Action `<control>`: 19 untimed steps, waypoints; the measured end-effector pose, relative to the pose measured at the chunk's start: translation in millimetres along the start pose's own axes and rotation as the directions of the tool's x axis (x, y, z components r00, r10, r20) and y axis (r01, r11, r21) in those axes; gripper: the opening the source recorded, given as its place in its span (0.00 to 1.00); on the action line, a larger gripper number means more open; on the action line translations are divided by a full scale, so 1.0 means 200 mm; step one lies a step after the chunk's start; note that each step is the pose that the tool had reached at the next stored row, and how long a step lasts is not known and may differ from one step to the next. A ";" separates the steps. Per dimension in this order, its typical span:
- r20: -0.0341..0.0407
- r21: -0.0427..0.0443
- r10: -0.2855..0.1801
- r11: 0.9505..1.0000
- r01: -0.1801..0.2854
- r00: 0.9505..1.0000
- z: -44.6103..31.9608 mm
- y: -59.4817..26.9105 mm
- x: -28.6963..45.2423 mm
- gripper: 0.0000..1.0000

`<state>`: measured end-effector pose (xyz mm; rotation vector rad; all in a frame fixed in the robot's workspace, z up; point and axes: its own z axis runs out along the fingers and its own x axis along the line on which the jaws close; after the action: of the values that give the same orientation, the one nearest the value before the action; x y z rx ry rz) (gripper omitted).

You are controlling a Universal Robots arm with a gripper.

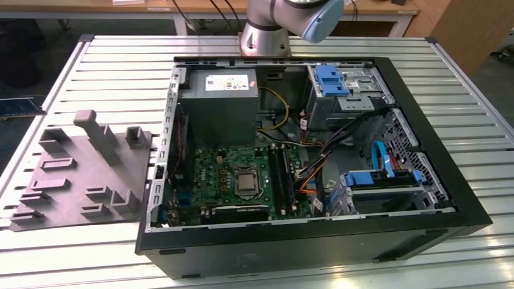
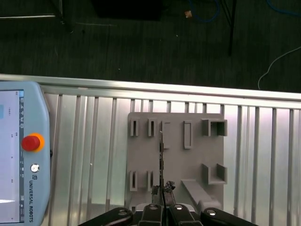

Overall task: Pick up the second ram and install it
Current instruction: 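Pick up the second ram and move it above second insertion slot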

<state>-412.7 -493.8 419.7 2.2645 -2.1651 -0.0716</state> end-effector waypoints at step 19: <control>0.000 0.000 0.000 1.000 0.000 1.000 -0.009 -0.278 0.012 0.12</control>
<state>-357.0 -493.7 419.4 2.2645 -2.1652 -0.0717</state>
